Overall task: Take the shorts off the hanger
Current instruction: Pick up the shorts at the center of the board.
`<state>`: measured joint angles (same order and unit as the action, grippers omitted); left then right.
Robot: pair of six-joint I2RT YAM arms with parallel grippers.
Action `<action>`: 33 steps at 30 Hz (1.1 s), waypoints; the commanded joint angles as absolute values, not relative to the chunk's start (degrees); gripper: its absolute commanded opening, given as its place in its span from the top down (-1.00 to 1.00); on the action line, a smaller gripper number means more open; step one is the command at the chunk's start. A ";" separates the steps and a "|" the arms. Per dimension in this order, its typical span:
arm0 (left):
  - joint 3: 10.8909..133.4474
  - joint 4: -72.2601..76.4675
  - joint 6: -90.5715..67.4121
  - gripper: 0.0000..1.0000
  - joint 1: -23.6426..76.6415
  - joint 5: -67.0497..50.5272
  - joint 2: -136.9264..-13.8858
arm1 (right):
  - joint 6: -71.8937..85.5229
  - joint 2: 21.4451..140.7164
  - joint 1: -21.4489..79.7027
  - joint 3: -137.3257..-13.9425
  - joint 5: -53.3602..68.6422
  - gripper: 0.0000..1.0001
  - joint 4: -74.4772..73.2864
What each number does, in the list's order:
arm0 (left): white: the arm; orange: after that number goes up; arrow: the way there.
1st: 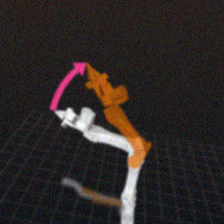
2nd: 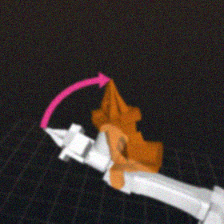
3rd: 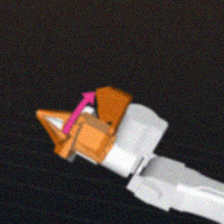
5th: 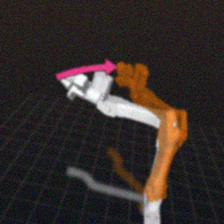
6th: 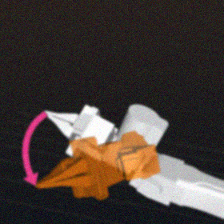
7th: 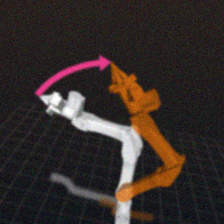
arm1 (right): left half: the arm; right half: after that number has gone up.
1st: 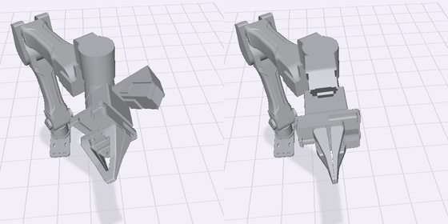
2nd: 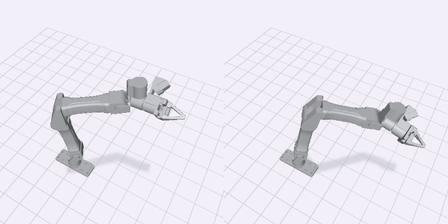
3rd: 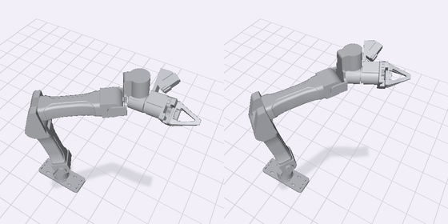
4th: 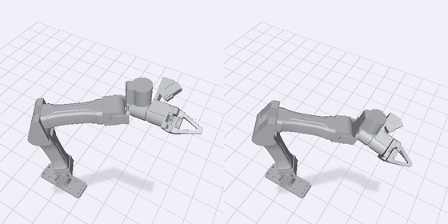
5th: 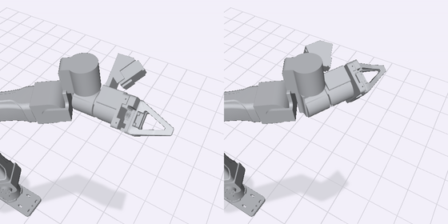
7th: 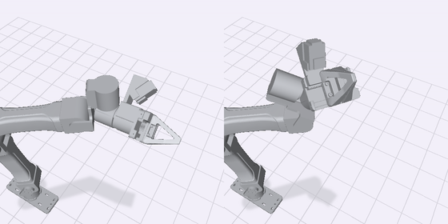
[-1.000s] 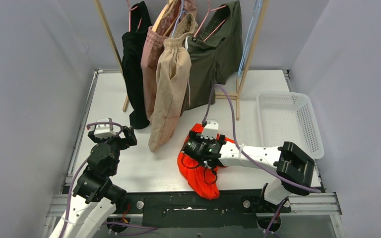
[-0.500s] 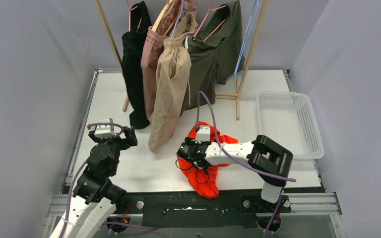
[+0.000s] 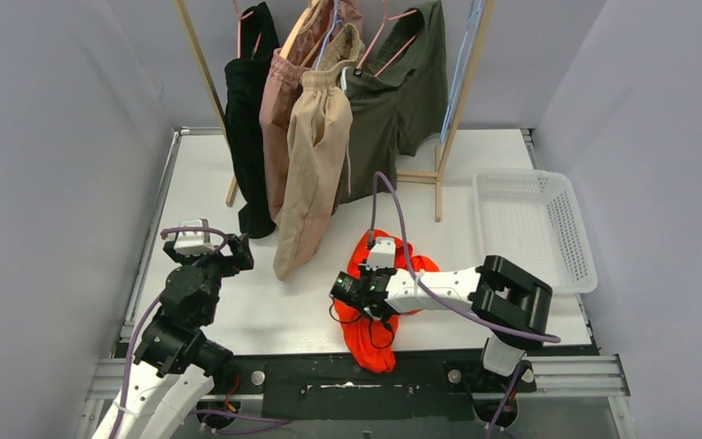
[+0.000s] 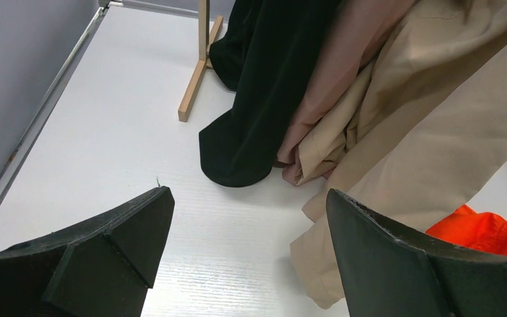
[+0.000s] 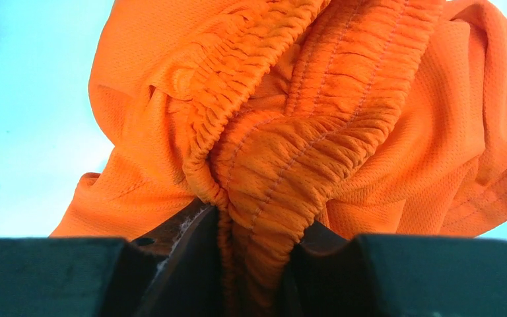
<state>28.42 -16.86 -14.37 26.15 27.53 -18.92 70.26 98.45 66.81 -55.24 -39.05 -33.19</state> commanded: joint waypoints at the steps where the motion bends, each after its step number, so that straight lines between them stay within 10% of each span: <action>1: 28.81 -13.45 -14.06 -0.74 26.18 25.89 -18.80 | 74.59 92.34 67.86 -54.20 -41.44 0.88 -38.08; 21: 28.74 -13.43 -14.51 -0.73 26.19 26.29 -19.69 | 66.50 52.60 68.70 -50.91 -53.87 1.00 -41.42; 33: 28.65 -13.36 -14.41 -0.74 26.18 26.29 -20.04 | 66.20 57.16 61.83 -65.98 -65.86 1.00 -60.86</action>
